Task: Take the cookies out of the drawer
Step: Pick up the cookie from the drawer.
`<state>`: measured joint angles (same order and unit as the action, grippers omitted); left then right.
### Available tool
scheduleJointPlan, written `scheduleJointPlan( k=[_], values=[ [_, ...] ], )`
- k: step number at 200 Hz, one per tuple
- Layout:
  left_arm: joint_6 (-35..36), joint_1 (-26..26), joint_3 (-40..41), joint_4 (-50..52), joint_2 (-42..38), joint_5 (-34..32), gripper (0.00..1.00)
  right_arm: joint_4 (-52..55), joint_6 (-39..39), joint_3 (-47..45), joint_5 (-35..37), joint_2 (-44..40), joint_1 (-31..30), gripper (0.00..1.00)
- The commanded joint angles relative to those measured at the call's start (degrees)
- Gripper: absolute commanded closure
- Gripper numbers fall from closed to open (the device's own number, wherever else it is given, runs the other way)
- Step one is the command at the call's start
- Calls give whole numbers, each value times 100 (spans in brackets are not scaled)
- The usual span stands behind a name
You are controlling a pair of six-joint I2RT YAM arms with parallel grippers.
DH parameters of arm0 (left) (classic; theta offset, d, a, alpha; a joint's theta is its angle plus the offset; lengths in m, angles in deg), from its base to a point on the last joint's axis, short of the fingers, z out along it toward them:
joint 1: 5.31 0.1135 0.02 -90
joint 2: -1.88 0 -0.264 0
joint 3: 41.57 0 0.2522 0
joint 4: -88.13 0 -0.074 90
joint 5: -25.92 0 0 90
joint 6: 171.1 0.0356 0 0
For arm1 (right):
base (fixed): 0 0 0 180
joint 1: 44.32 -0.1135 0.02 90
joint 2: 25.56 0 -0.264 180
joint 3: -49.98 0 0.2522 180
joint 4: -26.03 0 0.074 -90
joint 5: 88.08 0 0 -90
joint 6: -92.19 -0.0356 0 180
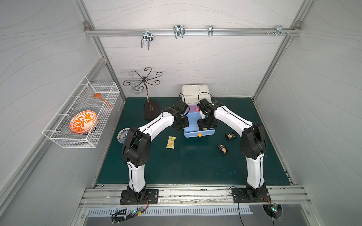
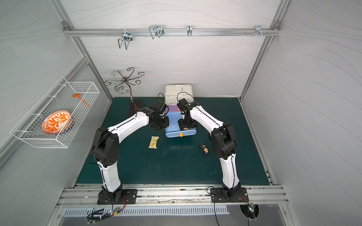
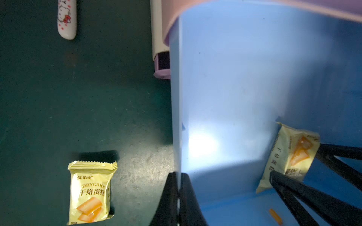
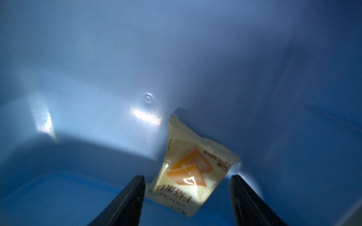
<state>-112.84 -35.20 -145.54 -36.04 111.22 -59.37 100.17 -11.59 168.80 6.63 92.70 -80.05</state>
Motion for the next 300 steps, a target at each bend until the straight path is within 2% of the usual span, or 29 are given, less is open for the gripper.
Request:
scheduleJointPlan(
  k=[1, 64, 78, 129, 196, 244, 300],
  values=[
    [5, -36, -156, -392, 34, 253, 100, 26, -66, 19, 5, 360, -93, 28],
    [2, 53, -234, -396, 46, 285, 100, -171, -63, -196, 577, 336, -155, 43],
    [2, 79, -257, -397, 65, 284, 100, -264, -64, -205, 604, 260, -154, 50],
    [1, 186, -450, -377, 155, 304, 100, -360, -79, 17, 659, 103, -130, 61],
    [72, 220, -820, -258, 351, 320, 100, -195, -47, 435, 291, -221, 58, 64],
    [124, 229, -965, -208, 475, 355, 100, -27, -47, 748, -418, -369, 250, 64],
    [169, 236, -1095, -166, 587, 356, 100, -332, -233, 464, -712, -703, 374, 64]
  ],
)
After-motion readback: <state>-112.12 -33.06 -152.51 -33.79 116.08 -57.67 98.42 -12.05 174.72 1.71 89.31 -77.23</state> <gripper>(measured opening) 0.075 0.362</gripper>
